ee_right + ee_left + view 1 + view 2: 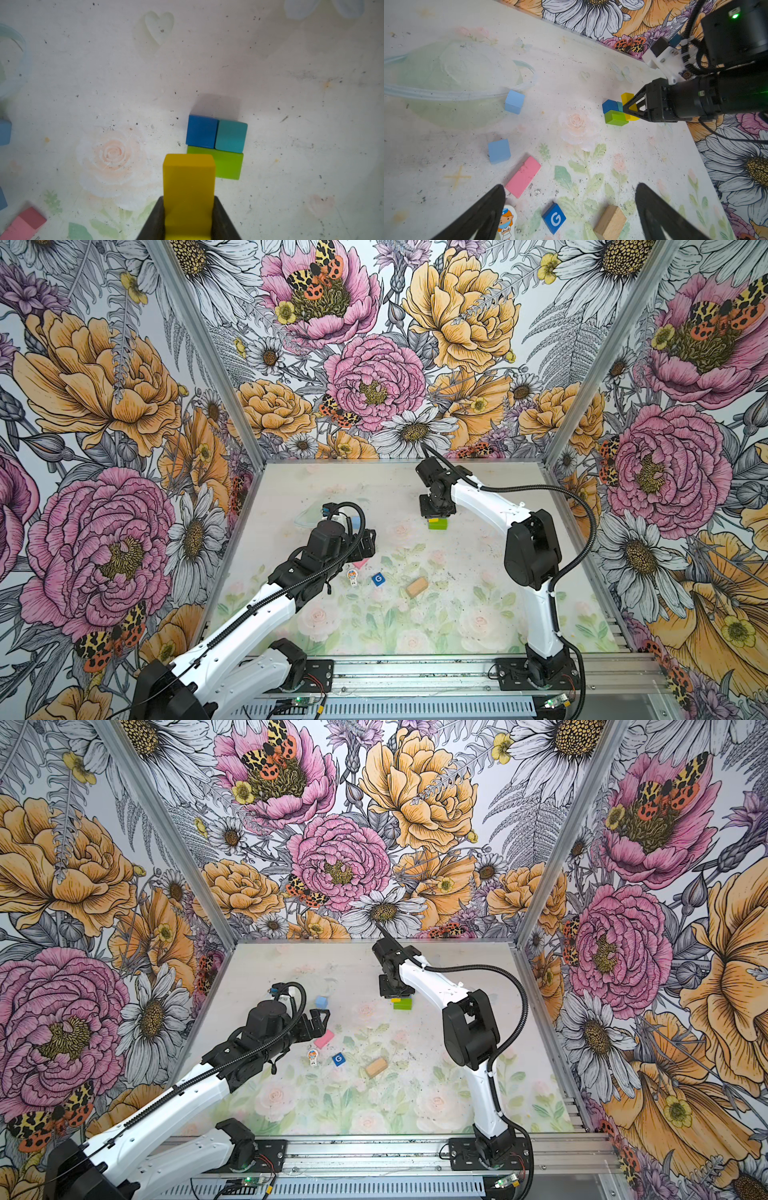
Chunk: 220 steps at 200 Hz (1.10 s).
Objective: Build the wood block tower
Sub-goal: 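Lift the yellow bar and carry it over the blue and teal cubes, then lower the yellow bar onto the cubes and open the right gripper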
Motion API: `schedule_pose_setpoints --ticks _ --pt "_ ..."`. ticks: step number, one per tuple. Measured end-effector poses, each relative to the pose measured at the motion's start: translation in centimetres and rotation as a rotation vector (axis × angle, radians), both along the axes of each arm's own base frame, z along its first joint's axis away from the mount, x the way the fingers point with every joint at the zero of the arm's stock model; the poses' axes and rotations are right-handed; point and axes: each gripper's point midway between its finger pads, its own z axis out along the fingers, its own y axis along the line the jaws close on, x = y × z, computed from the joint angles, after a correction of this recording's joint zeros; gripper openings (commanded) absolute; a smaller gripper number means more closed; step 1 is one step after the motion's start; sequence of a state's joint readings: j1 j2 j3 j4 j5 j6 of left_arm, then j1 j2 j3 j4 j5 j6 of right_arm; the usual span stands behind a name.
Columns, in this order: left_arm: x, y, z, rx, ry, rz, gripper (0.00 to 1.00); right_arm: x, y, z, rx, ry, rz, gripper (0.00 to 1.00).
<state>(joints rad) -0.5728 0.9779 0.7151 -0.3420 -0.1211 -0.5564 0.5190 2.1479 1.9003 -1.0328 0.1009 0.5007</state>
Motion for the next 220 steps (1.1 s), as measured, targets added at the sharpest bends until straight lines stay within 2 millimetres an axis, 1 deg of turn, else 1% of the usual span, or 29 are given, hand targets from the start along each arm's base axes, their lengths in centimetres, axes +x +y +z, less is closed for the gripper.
schedule_pose_setpoints --ticks 57,118,174,220 --pt "0.2 -0.3 -0.2 0.009 0.001 -0.017 0.99 0.2 -0.8 -2.0 -0.022 0.041 -0.023 0.28" --pt "0.3 -0.1 -0.2 0.008 0.001 -0.015 0.99 1.1 -1.2 -2.3 -0.020 0.037 -0.039 0.28" --pt "0.5 0.2 -0.2 0.013 -0.002 -0.006 0.99 1.6 -1.5 -3.6 -0.030 0.057 -0.051 0.28" --pt "0.7 0.3 -0.2 0.016 -0.007 -0.005 0.99 2.1 -1.4 -3.2 -0.022 0.043 -0.053 0.28"
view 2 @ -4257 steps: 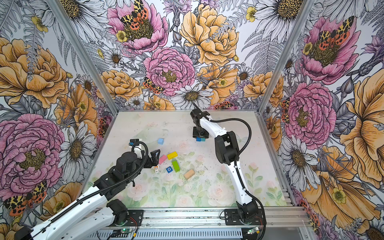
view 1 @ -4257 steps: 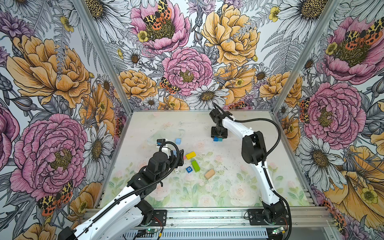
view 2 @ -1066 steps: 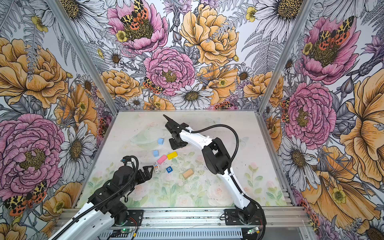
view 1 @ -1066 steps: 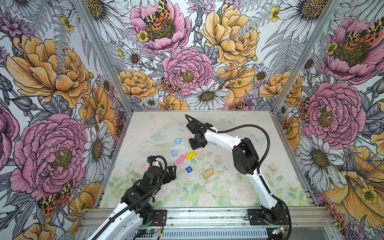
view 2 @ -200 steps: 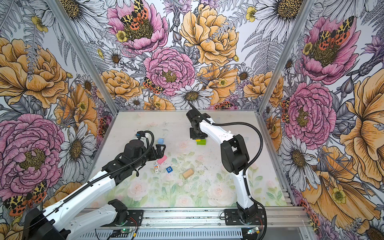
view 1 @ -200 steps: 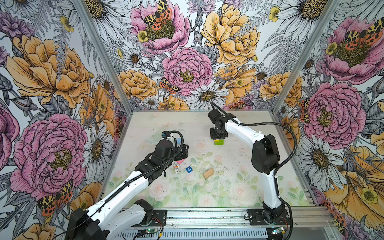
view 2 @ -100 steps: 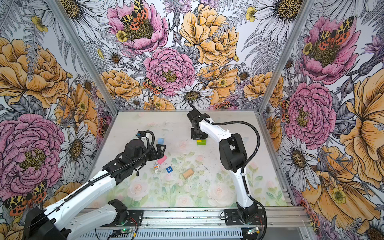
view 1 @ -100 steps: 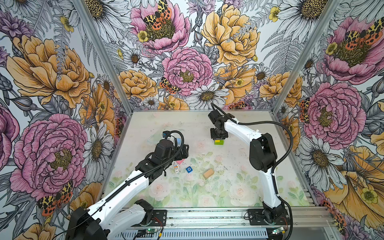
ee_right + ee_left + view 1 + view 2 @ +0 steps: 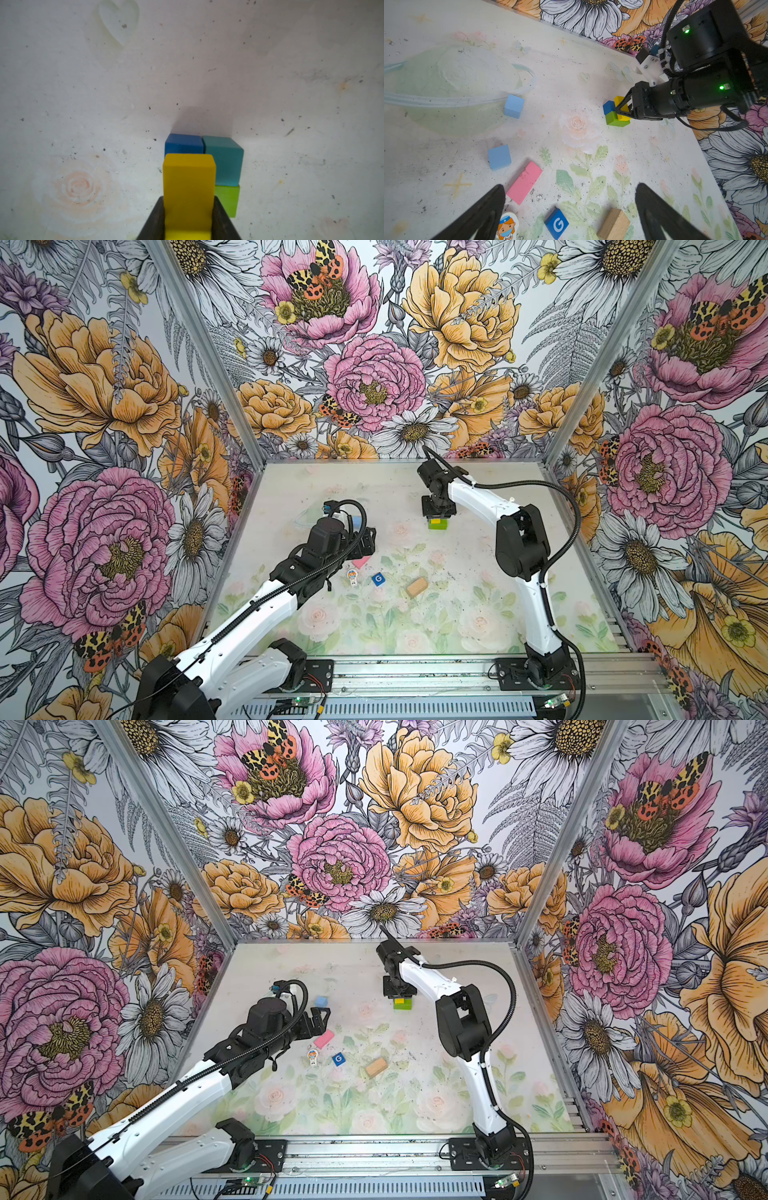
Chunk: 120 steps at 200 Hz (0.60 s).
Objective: Build the wood block tower
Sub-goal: 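Lower the yellow bar onto the cubes and open the right gripper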
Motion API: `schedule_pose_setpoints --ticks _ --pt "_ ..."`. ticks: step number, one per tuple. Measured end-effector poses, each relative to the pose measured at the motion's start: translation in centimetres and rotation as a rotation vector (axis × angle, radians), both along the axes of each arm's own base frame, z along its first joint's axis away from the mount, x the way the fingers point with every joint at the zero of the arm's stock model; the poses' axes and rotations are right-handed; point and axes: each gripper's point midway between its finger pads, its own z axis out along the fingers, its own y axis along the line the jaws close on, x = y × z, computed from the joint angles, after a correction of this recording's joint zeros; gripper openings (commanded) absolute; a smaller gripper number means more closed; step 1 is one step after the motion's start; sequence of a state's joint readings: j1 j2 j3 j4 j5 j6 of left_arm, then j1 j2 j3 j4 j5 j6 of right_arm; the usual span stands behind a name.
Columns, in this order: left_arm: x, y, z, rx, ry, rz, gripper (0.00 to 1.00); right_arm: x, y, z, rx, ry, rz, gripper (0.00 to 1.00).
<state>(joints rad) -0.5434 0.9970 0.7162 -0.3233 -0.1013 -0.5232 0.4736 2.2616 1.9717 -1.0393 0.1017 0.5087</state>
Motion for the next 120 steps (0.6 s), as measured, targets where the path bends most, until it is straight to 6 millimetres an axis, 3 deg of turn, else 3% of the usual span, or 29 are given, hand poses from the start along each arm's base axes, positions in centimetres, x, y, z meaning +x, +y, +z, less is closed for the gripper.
schedule_pose_setpoints --ticks 120 --pt "0.1 0.1 -0.2 0.002 0.007 0.002 0.99 0.4 0.0 -1.2 -0.007 0.015 -0.004 0.30"
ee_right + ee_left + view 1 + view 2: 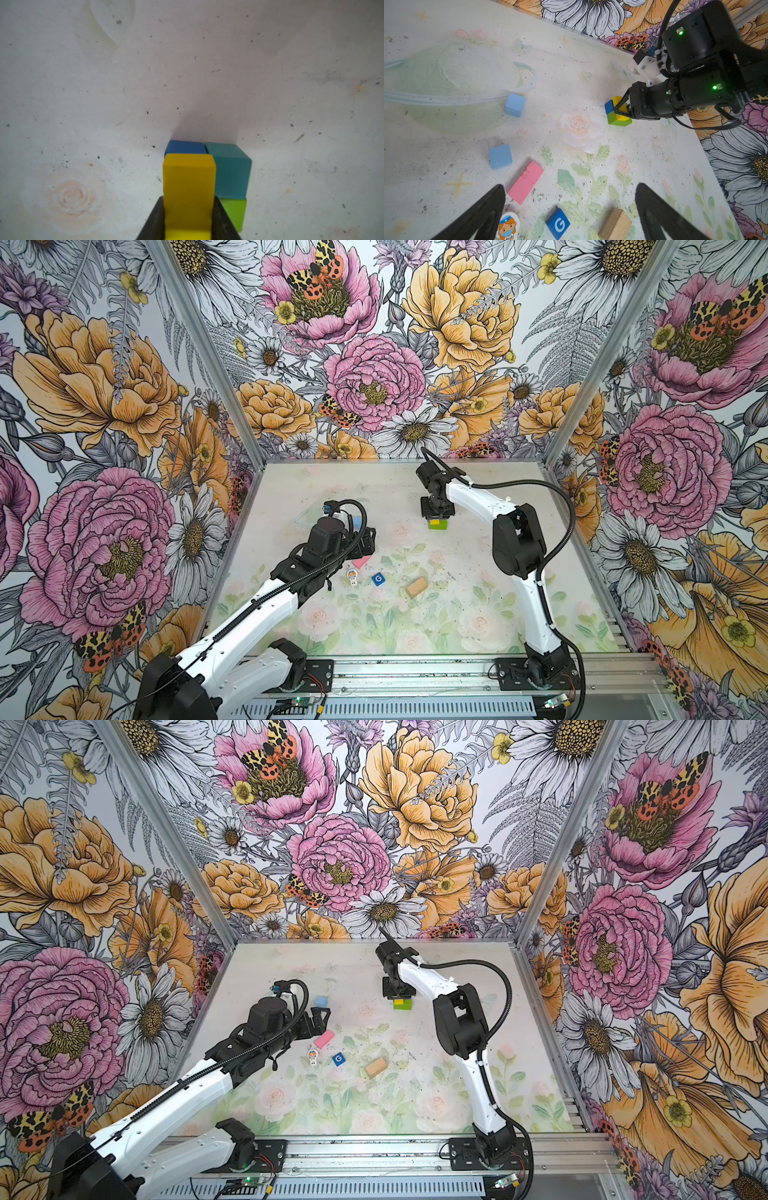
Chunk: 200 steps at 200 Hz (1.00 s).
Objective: Build the wood block tower
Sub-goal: 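Lower the yellow bar onto the cubes and open the right gripper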
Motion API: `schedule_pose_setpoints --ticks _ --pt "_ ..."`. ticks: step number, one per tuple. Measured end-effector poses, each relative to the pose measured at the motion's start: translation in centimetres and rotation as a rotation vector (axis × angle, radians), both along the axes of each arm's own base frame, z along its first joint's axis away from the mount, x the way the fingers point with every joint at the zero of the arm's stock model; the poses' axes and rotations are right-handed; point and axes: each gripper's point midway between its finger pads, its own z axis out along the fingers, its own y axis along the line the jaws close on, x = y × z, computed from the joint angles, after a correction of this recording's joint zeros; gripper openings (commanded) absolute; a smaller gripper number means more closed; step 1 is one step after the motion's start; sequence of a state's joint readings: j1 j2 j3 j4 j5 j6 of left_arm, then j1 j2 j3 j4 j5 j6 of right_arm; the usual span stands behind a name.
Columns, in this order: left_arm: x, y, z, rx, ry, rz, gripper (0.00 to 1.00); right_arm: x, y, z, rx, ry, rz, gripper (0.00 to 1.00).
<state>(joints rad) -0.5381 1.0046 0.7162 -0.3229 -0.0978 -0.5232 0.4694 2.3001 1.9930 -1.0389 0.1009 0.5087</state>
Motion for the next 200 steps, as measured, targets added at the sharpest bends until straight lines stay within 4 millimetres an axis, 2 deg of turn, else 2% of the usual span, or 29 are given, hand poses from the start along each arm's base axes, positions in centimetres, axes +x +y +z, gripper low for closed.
schedule_pose_setpoints --ticks 58,130,200 --pt "0.13 0.27 -0.01 -0.001 0.001 0.008 0.99 0.14 0.14 -0.02 0.005 -0.001 0.001 0.31" --pt "0.17 0.35 -0.01 -0.001 0.001 0.011 0.99 0.17 0.09 -0.05 0.020 0.006 -0.015 0.44" --pt "0.14 0.39 0.13 -0.003 -0.003 0.011 0.99 0.06 0.29 -0.08 0.034 0.012 -0.022 0.47"
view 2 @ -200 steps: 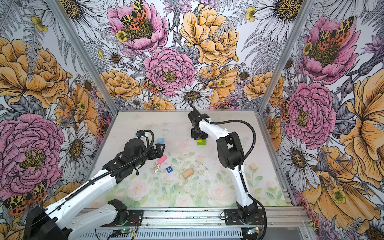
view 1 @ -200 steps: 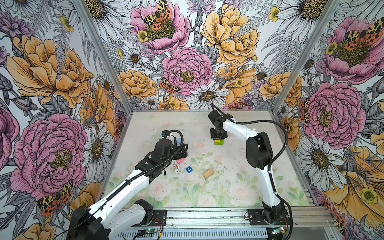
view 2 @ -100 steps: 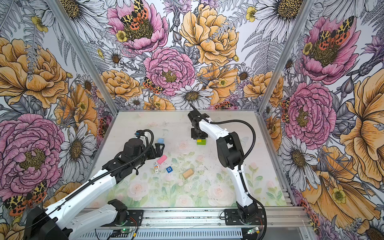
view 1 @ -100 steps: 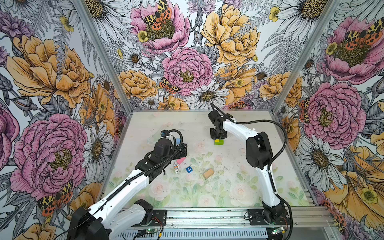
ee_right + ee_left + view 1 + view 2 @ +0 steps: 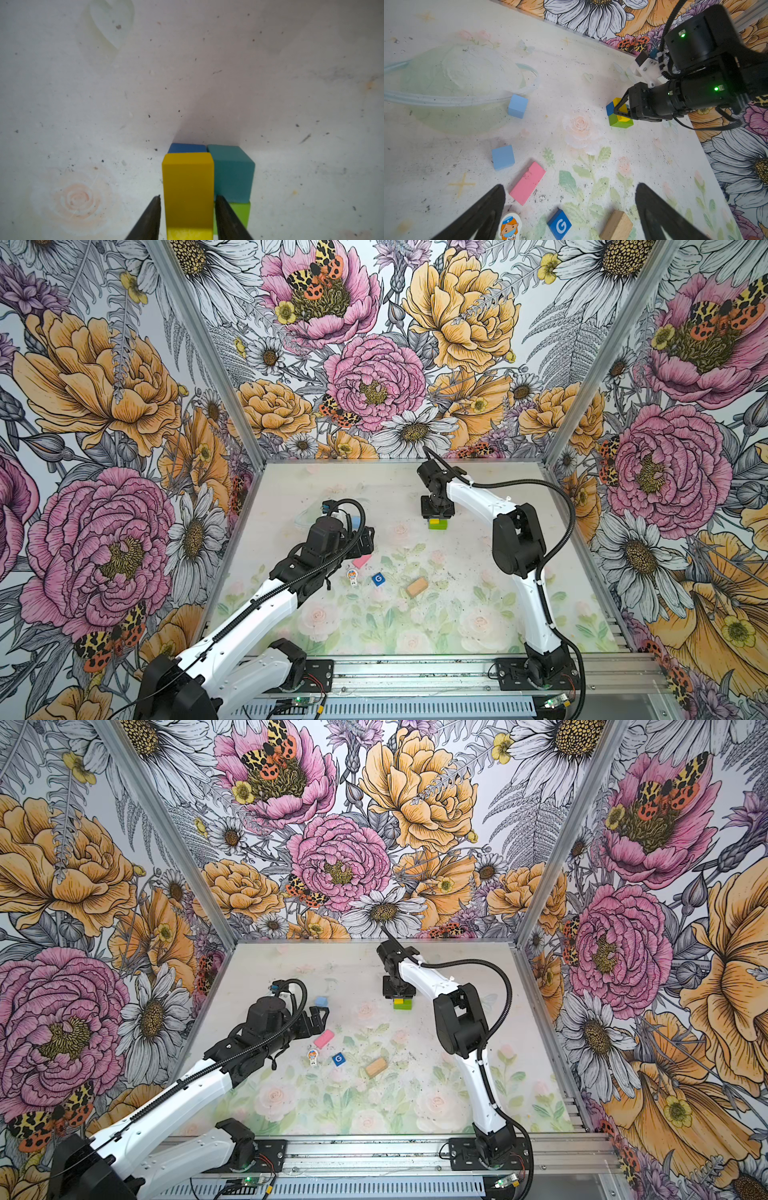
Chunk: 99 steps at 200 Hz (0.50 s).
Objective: Build the wood block tower
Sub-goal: 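Lower the yellow bar onto the cubes and open the right gripper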
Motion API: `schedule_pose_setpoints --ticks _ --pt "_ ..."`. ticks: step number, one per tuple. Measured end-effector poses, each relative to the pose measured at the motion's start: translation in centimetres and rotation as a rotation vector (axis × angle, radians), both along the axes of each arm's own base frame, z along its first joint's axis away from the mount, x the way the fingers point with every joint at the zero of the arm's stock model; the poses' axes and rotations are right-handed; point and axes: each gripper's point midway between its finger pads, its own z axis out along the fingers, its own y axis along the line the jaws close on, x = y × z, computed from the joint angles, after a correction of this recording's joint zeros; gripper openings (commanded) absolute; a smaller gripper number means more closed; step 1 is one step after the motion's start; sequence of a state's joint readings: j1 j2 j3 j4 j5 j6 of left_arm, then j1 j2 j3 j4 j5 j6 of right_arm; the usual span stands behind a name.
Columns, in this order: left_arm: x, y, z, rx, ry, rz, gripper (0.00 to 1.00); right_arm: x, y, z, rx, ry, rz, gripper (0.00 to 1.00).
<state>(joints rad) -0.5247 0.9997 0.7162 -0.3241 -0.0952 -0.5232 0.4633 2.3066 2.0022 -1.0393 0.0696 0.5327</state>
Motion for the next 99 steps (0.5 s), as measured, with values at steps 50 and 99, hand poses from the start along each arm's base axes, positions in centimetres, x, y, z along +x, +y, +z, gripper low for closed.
schedule_pose_setpoints --ticks 50,99 --pt "-0.2 0.1 0.7 -0.011 -0.019 0.000 0.99 -0.1 0.2 0.0 0.011 0.005 -0.001 0.49" --pt "-0.4 0.2 1.2 -0.020 -0.035 0.000 0.99 -0.2 0.2 0.0 0.013 0.008 -0.005 0.50"
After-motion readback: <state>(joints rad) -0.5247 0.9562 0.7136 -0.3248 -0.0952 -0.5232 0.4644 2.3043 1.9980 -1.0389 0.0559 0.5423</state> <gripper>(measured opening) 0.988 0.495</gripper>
